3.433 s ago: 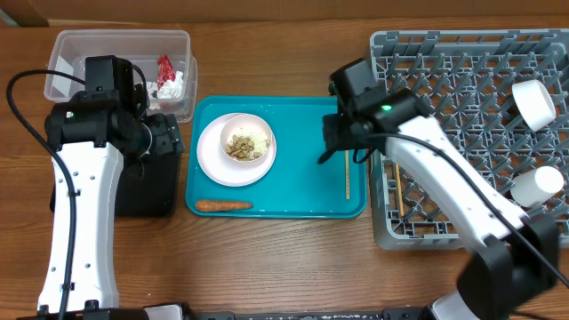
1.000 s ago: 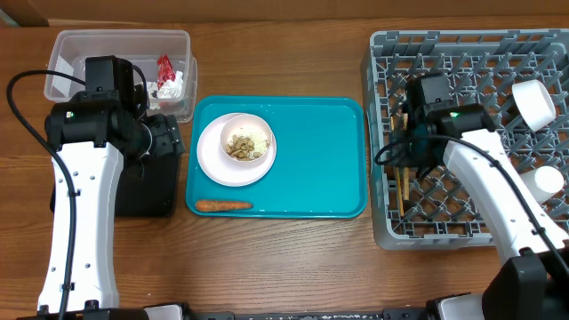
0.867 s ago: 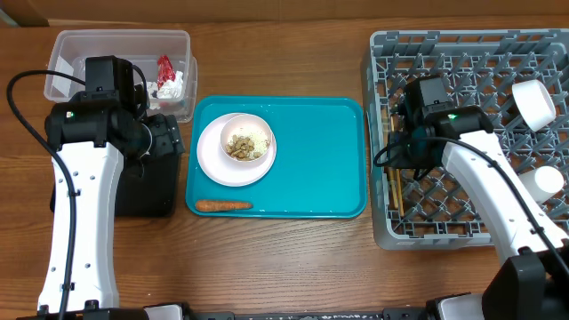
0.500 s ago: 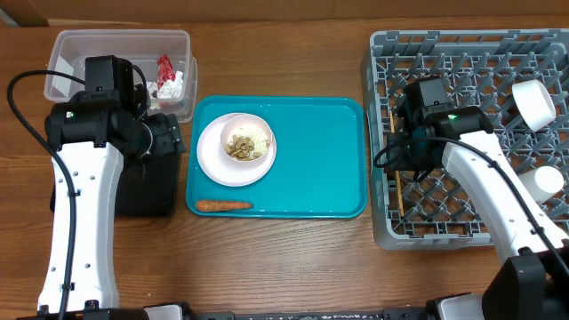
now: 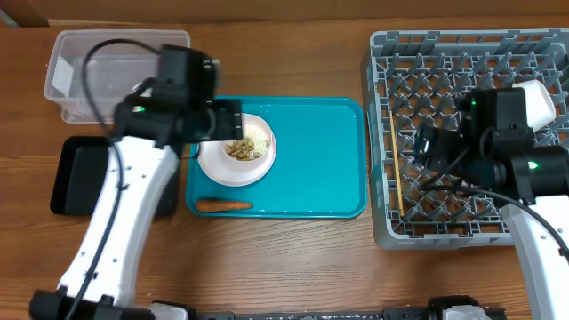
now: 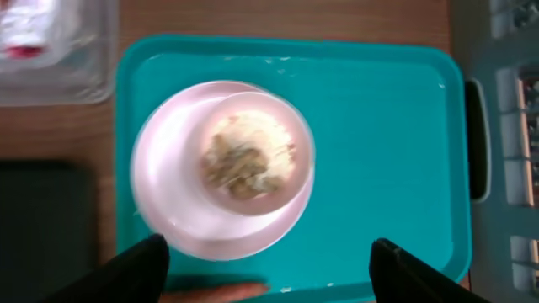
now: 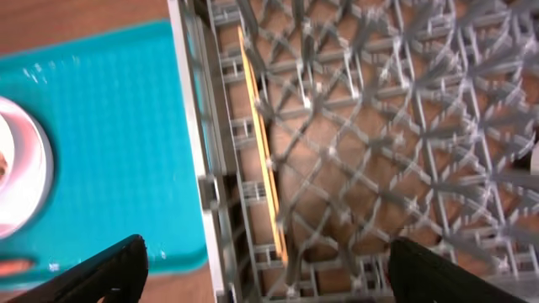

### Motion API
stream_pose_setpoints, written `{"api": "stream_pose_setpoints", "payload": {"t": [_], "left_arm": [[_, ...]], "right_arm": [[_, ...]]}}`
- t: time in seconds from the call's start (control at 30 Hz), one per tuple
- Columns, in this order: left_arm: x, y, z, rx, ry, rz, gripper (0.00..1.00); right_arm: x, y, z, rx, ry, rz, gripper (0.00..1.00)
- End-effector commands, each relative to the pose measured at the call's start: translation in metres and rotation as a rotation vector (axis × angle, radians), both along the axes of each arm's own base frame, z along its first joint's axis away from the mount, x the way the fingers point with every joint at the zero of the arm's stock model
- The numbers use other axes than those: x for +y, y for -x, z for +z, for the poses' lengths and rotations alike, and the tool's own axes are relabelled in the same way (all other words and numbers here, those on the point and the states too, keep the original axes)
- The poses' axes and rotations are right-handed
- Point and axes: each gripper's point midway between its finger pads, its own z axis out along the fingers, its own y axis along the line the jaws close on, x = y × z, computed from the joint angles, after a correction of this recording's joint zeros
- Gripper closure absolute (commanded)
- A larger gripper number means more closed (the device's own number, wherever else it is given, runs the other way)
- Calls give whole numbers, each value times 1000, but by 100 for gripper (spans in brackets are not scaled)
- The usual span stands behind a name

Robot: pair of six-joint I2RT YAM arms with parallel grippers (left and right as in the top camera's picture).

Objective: Sort waste into correct bins and load items into the dishwasher
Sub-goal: 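Reach the left gripper to the pink bowl of rice and grasp its rim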

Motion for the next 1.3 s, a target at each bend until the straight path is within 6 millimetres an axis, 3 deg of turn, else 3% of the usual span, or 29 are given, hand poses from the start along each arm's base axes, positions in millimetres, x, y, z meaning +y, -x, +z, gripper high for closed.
{"api": "stream_pose_setpoints", "payload": {"t": [0.0, 0.07, 0.1, 0.23, 0.43, 0.63, 0.77, 0.97, 1.27], "left_arm": [[-27, -7, -33, 53, -54, -65, 22], [-43, -10, -56, 93, -71, -99, 23], [-52, -11, -77, 132, -96, -119, 25], [-63, -11, -122, 213, -166, -151, 30], [-64, -12, -162, 278, -221, -155, 35], [-62, -16, -174, 283, -246, -149, 46], [-63, -18, -175, 275, -243, -148, 59], [-62, -16, -187, 303, -253, -149, 62], [-62, -17, -188, 302, -253, -149, 77]], "right_arm": [[0, -1, -2, 17, -8, -4, 6], [0, -2, -5, 20, -8, -4, 6], [0, -4, -6, 19, -8, -4, 6], [0, -5, -10, 31, -7, -4, 6], [0, -5, -16, 48, -6, -4, 6], [0, -5, -20, 60, -6, -4, 6], [0, -6, -21, 63, -6, -4, 6], [0, -6, -21, 63, -6, -4, 6], [0, -6, -21, 64, -5, -4, 6]]}}
